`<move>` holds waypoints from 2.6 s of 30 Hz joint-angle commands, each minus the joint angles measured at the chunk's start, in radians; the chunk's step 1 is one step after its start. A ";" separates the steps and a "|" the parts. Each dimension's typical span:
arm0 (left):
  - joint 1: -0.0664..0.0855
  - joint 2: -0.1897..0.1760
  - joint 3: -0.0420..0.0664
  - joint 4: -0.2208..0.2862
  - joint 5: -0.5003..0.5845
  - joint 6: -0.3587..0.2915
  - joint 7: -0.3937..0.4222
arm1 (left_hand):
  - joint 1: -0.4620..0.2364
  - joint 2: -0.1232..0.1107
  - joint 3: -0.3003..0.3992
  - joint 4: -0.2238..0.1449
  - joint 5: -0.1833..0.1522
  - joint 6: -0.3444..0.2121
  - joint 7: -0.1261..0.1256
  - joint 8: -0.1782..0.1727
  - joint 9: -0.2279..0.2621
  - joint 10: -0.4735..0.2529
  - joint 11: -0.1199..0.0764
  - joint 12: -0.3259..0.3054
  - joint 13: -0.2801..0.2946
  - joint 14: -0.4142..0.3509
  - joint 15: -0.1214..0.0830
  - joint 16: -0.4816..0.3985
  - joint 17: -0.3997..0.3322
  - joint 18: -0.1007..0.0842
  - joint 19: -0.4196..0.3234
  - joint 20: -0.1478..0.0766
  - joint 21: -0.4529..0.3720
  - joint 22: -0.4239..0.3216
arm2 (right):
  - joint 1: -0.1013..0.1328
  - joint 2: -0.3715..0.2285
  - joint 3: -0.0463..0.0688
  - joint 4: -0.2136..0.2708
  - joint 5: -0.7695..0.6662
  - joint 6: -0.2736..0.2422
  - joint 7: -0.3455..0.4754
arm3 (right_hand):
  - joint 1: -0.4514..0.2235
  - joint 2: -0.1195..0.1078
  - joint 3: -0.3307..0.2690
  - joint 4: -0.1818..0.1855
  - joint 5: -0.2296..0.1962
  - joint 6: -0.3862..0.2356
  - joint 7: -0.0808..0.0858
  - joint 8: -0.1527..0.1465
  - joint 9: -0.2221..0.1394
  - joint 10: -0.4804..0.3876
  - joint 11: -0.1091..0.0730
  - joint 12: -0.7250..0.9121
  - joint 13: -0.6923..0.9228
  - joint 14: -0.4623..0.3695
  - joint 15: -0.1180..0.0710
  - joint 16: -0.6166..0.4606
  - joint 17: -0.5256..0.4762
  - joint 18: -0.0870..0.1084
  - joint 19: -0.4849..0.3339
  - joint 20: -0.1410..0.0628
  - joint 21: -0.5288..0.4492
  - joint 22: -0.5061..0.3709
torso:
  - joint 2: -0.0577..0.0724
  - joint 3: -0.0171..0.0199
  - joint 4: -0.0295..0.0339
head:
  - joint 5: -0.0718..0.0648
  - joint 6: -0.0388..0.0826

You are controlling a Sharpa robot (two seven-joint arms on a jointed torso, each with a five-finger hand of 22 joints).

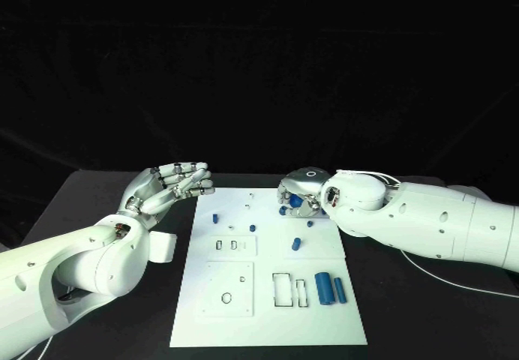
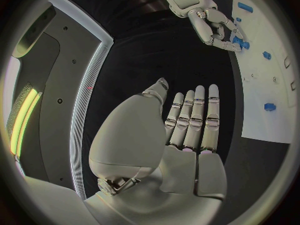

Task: Assemble the parts on the task board

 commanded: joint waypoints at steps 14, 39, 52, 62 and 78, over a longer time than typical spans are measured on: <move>0.002 0.003 0.001 -0.001 -0.002 0.023 -0.002 | -0.004 -0.006 0.002 0.005 0.001 0.007 0.034 -0.004 -0.001 0.004 0.000 -0.004 0.000 0.006 0.004 0.003 0.001 0.015 0.008 0.002 0.003 -0.002 | -0.008 0.014 -0.001 -0.019 -0.014 0.015 0.001 | -0.010 -0.007 0.027 -0.002 -0.009 0.015 -0.002 0.002 0.006 0.017 0.000 0.001 -0.003 0.030 0.005 0.014 0.009 -0.022 0.011 0.001 0.015 0.019 | 0.005 -0.0017 0.0040 | -0.002 -0.006; 0.002 0.004 0.001 -0.004 -0.002 0.027 -0.011 | -0.006 -0.004 0.003 0.006 0.001 0.007 0.035 -0.005 -0.002 0.004 0.000 -0.006 0.000 0.006 0.004 0.002 0.002 0.015 0.009 0.002 0.003 -0.003 | -0.015 0.019 -0.001 -0.034 0.012 -0.014 0.009 | -0.049 0.009 0.074 -0.007 -0.031 0.040 -0.014 0.021 0.030 0.059 -0.012 0.005 -0.001 0.035 -0.003 0.042 0.035 -0.029 0.026 -0.005 0.042 0.067 | 0.009 -0.0034 0.0063 | -0.004 -0.016; 0.002 0.005 0.001 -0.007 -0.001 0.028 -0.013 | -0.005 -0.004 0.004 0.006 0.001 0.007 0.035 -0.005 -0.002 0.004 0.001 -0.007 0.000 0.007 0.004 0.002 0.002 0.015 0.009 0.002 0.002 -0.003 | -0.016 0.000 0.001 0.002 0.022 -0.128 -0.001 | -0.046 0.039 0.116 -0.044 -0.025 0.056 -0.022 0.044 0.054 0.088 -0.022 0.005 0.002 0.036 -0.012 0.054 0.043 -0.037 0.044 -0.013 0.066 0.111 | 0.009 -0.0044 0.0065 | -0.004 -0.014; 0.002 0.005 0.001 -0.008 0.002 0.031 -0.014 | -0.005 -0.003 0.006 0.006 0.001 0.007 0.036 -0.005 -0.002 0.004 0.001 -0.008 0.000 0.007 0.004 0.001 0.003 0.015 0.010 0.002 0.002 -0.004 | -0.006 0.022 0.005 0.001 0.022 -0.230 -0.029 | -0.048 0.042 0.126 -0.051 -0.027 0.055 -0.021 0.046 0.059 0.089 -0.021 0.003 0.002 0.036 -0.011 0.055 0.042 -0.037 0.044 -0.013 0.068 0.114 | 0.011 -0.0052 0.0099 | -0.003 0.002; 0.002 0.014 0.001 -0.010 0.003 0.036 -0.016 | -0.005 -0.003 0.006 0.006 0.001 0.007 0.036 -0.005 -0.002 0.004 0.001 -0.008 0.000 0.007 0.004 0.001 0.003 0.015 0.010 0.002 0.002 -0.004 | -0.010 0.155 0.006 -0.126 0.034 -0.265 -0.027 | -0.056 0.039 0.131 -0.056 -0.033 0.052 -0.020 0.048 0.063 0.089 -0.020 0.001 0.001 0.036 -0.010 0.058 0.044 -0.038 0.046 -0.013 0.071 0.119 | 0.013 -0.0066 0.0158 | -0.001 0.005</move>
